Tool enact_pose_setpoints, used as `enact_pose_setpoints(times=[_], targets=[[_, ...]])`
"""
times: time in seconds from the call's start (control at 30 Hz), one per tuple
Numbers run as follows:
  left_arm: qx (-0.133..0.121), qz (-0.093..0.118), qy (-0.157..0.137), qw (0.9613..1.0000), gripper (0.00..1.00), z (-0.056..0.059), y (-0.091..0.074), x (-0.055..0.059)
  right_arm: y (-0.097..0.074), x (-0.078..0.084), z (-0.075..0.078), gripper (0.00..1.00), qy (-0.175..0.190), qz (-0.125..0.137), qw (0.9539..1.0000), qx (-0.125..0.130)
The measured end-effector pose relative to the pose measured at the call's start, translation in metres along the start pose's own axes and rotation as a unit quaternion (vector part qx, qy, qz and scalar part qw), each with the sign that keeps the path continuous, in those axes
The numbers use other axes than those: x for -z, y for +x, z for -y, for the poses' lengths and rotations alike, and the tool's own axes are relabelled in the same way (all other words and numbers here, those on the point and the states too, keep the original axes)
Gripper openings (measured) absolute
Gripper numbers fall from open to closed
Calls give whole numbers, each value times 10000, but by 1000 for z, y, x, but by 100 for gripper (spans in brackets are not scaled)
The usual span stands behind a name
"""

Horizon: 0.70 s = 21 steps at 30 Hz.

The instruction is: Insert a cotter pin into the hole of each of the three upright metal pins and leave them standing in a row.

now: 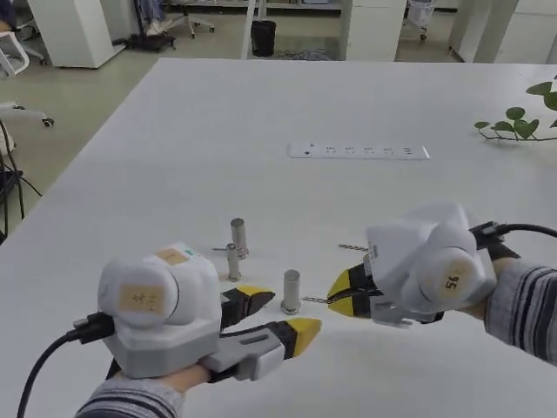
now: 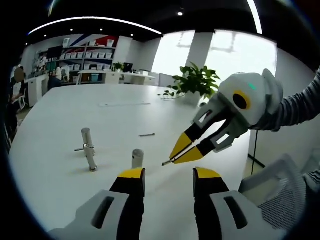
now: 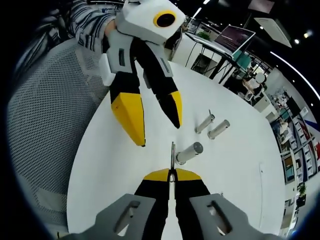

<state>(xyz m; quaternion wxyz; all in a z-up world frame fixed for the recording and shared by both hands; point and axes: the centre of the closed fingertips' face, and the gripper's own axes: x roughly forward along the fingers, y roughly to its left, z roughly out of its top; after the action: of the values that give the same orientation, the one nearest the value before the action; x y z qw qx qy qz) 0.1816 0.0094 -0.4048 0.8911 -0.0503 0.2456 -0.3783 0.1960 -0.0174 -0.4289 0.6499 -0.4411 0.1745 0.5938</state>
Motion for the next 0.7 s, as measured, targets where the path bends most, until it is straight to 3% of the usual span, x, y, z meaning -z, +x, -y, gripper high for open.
enact_pose_setpoints(times=[0.17,0.47,0.7], targets=[[145,66,-328,9993,23,7,1,1,-3,-9,-7,0,-122,125,9998,-45],[264,179,-888,9955,13,9,2,2,-5,-18,-13,0,-372,210,9991,-32],[271,177,-1090,9935,1,9,2,4,-5,-21,-15,0,-428,239,9988,-37]])
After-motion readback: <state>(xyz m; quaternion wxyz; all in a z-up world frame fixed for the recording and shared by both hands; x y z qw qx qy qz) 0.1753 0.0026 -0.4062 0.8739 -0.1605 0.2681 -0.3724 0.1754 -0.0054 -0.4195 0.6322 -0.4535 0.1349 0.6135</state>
